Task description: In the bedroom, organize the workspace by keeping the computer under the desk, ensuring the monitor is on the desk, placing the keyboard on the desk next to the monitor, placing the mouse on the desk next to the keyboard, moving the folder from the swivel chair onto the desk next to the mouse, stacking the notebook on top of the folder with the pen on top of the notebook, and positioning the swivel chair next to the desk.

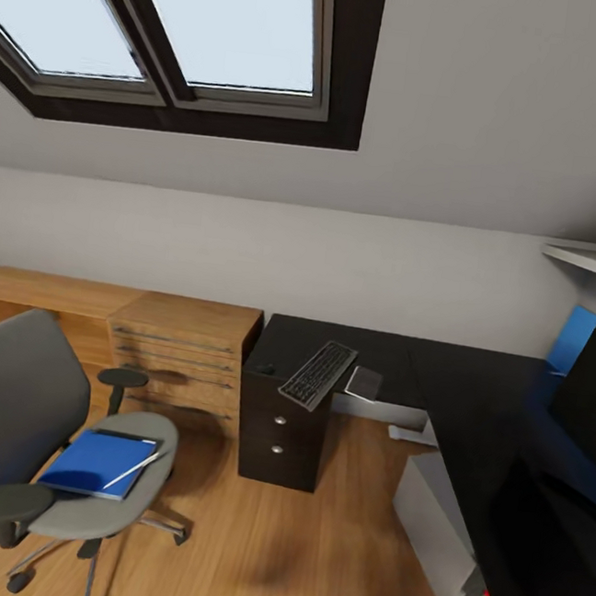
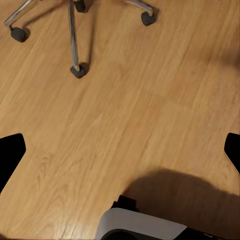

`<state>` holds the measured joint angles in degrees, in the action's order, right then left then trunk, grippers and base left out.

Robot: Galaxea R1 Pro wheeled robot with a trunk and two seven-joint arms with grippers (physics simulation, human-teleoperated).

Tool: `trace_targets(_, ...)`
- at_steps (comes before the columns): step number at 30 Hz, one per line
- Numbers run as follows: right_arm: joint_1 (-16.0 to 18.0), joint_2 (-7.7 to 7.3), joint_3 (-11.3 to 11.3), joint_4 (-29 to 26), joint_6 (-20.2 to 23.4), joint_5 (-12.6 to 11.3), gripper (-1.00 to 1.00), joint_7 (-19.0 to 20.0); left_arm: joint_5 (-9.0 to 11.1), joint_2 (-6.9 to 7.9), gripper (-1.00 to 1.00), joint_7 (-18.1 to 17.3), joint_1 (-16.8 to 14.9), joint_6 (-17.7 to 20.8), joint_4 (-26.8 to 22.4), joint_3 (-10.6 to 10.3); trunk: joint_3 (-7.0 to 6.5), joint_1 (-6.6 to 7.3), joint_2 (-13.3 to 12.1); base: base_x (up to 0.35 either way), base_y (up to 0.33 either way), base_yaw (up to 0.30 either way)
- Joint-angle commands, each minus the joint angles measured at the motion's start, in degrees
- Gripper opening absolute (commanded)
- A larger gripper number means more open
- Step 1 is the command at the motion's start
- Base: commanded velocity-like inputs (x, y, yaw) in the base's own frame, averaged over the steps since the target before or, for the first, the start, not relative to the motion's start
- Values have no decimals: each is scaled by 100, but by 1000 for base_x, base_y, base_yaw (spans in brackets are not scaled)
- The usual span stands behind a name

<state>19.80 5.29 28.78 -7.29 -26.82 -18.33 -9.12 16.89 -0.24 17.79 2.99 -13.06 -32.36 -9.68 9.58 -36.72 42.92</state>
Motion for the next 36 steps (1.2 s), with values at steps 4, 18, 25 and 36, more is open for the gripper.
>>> trace_targets(4,2,0,55,8,-16,-38,100,-29,60,6,100,40,0,-21,-8,-43,-5,-5,6,331,86,-196)
trace_targets(18,3,16,49,15,-18,-39,100,-29,60,6,100,41,0,-38,-8,-36,-34,-5,6,271,222,-221)
trace_targets(25,3,16,50,17,-19,-39,100,-29,60,3,100,40,-1,-38,-8,-38,-77,-5,6,144,303,-178)
trace_targets(36,4,16,53,17,-19,-39,100,-29,60,-2,100,40,0,-38,-8,-34,-149,-5,6,24,175,-182)
